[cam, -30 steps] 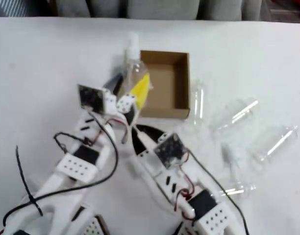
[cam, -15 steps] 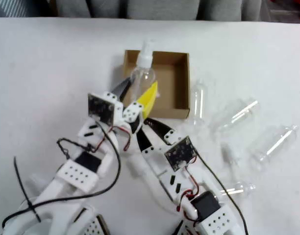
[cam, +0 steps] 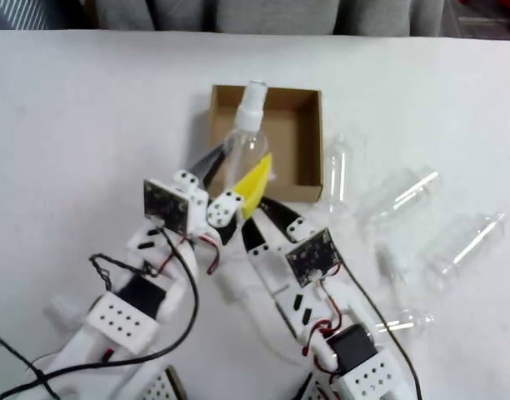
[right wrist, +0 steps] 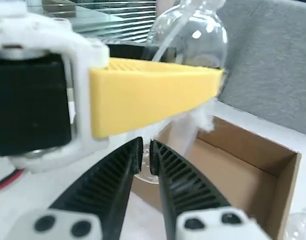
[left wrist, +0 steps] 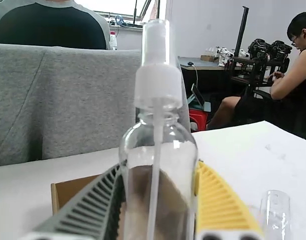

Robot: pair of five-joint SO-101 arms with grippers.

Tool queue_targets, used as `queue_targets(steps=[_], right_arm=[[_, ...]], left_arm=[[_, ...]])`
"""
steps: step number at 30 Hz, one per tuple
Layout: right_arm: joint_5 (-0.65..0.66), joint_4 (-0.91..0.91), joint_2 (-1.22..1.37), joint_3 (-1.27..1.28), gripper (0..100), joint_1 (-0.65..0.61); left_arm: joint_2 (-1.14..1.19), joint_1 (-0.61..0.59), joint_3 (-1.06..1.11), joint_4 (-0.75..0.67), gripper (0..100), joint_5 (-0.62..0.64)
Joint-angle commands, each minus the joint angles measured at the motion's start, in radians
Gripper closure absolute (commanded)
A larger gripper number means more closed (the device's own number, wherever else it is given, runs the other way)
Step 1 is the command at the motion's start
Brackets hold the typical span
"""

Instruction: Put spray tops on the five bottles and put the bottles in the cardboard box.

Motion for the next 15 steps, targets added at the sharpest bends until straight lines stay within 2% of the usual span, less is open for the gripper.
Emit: queue_targets(steps=[1, 8, 15], right_arm=[[-0.009, 0.005, -0.015, 0.012, 98.1, 0.018], [-0.009, 0.007, -0.015, 0.012, 98.1, 0.013], [-0.008, 0.051, -0.024, 0.009, 98.1, -0.05]], left_arm=[[-0.074, 0.015, -0.025, 0.044, 98, -0.008], [-0.194, 0.054, -0.02, 0.144, 98, -0.008], [-0.199, 0.058, -0.02, 0.153, 98, -0.008]])
